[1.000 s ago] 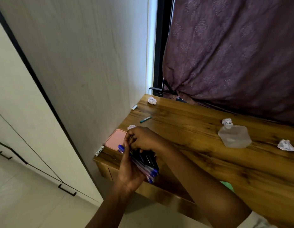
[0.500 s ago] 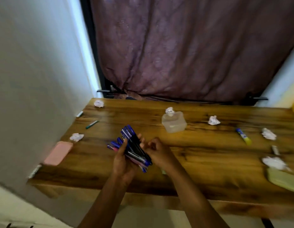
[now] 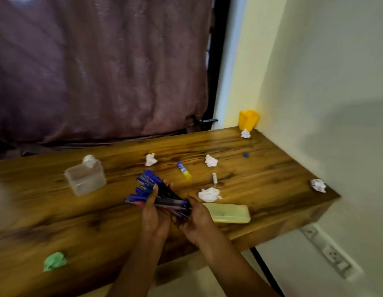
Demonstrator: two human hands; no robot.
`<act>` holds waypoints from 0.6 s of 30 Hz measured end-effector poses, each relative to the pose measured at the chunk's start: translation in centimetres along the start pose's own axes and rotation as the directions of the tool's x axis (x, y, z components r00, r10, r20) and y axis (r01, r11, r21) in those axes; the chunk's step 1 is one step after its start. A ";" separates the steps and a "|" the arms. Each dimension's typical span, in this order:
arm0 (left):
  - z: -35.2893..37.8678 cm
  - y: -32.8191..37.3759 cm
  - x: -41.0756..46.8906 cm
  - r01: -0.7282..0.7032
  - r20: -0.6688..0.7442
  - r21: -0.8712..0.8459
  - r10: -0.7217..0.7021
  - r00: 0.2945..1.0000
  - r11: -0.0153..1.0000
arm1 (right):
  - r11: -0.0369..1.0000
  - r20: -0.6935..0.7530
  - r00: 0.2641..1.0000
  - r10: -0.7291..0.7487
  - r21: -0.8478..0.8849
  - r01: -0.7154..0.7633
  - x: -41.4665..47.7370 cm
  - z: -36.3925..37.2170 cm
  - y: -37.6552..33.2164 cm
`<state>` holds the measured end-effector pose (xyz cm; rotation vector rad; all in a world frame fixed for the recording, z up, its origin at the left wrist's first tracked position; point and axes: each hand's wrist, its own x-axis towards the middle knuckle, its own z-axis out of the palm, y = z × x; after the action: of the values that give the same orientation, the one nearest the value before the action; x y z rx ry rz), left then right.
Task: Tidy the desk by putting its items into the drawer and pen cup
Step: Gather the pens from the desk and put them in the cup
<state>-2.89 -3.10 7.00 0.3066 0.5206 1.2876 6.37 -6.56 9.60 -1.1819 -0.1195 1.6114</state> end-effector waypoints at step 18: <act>15.2 -15.3 20.0 0.233 -0.068 0.045 -0.230 0.971 0.971 | 0.916 -0.220 0.949 -0.227 0.282 0.285 11.5 -6.2 -23.4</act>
<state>21.56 13.16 8.35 0.2418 0.6255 1.0602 27.67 9.20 13.53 -1.0156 0.0926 1.2304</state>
